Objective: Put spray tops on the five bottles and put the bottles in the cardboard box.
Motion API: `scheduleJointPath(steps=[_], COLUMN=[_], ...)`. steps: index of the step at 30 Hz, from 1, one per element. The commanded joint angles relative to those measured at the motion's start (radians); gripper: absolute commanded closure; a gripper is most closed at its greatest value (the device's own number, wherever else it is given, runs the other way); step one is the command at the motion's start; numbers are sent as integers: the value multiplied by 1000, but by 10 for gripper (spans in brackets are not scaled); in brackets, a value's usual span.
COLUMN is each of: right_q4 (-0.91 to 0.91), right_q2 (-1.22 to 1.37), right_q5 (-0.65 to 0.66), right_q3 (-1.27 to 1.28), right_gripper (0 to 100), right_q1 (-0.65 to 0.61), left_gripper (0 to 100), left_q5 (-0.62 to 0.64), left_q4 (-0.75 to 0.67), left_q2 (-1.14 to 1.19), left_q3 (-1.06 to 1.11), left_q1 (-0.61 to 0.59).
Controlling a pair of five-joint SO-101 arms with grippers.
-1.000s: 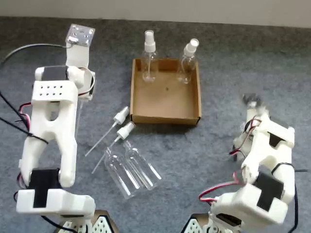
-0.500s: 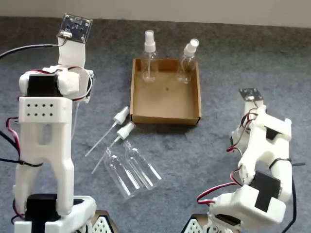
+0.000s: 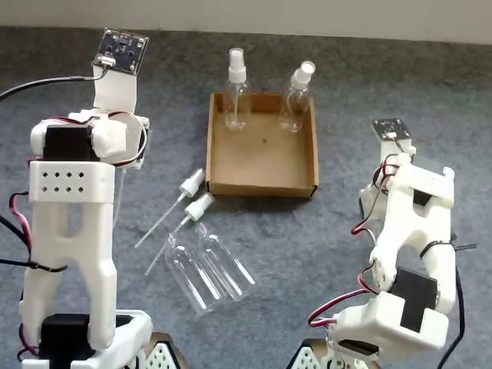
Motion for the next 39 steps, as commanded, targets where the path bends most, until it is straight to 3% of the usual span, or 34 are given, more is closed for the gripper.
scheduleJointPath(steps=[1, 14, 19, 25, 32, 36, 39], right_q4=[-70, -73, -77, -70, 223, 331, 355], right_q2=[2, 111, 114, 107, -81, -285, -452], right_q5=[-9, -11, -9, -14, -71, -195, -278], right_q3=[-56, -64, -64, -85, -349, -489, -479], right_gripper=[738, 745, 900, 965, 994, 995, 995], right_q1=[-8, -2, -2, 24, 62, -24, -182], left_gripper=[941, 941, 941, 941, 941, 941, 941], left_q5=[6, 5, 5, 5, 8, 8, 9], left_q4=[5, 6, 6, 6, 11, 66, 124], left_q2=[-42, -51, -51, -51, -119, -257, -374], left_q3=[-4, -4, -4, -7, -38, -61, -94], left_q1=[21, 18, 16, 16, 27, 71, 116])
